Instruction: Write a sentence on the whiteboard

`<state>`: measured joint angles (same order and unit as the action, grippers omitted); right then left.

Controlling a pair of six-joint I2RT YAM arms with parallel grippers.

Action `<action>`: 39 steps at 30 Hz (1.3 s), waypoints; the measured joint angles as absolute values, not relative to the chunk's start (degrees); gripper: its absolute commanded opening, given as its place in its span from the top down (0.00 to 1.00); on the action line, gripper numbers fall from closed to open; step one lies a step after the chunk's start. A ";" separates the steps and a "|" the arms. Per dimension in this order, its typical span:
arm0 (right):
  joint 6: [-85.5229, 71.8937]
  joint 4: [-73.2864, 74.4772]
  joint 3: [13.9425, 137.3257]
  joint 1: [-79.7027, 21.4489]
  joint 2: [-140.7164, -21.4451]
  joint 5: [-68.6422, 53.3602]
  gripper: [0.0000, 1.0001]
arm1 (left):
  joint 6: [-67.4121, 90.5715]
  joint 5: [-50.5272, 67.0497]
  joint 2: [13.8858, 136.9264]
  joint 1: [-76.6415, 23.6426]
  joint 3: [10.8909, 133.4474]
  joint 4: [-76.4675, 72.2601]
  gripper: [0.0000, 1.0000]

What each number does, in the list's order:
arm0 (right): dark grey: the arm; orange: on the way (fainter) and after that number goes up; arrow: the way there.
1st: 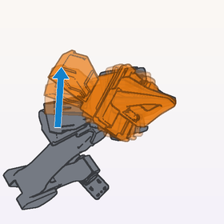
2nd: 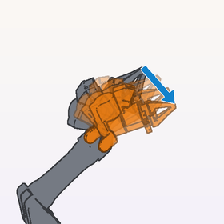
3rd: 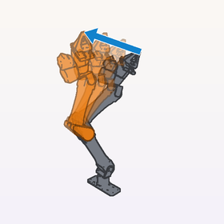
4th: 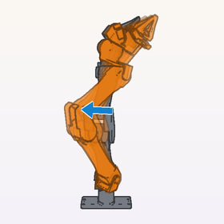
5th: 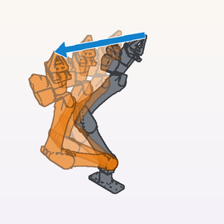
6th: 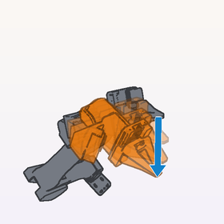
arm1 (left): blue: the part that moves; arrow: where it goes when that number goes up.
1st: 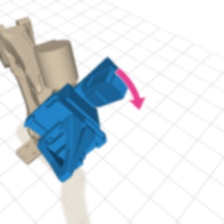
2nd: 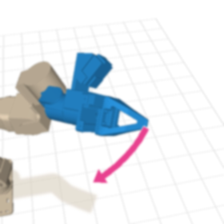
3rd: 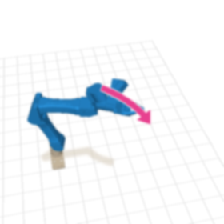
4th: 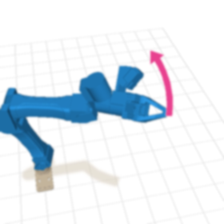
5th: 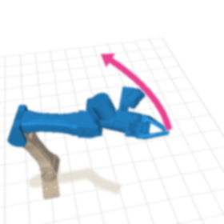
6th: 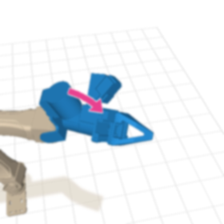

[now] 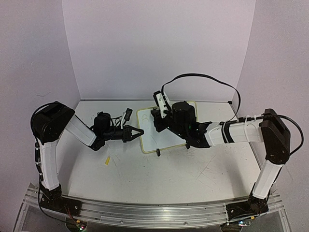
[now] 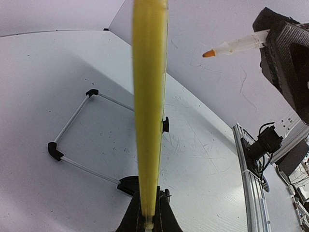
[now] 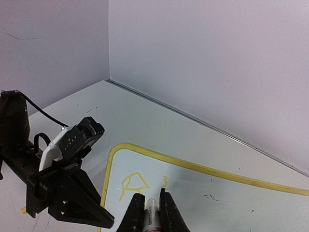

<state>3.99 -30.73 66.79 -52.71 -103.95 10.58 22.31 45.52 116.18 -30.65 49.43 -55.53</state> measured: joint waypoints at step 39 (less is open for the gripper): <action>4.94 -30.27 69.12 -52.66 -107.79 14.05 1.00 | 22.24 45.50 116.11 -30.65 49.43 -55.42 1.00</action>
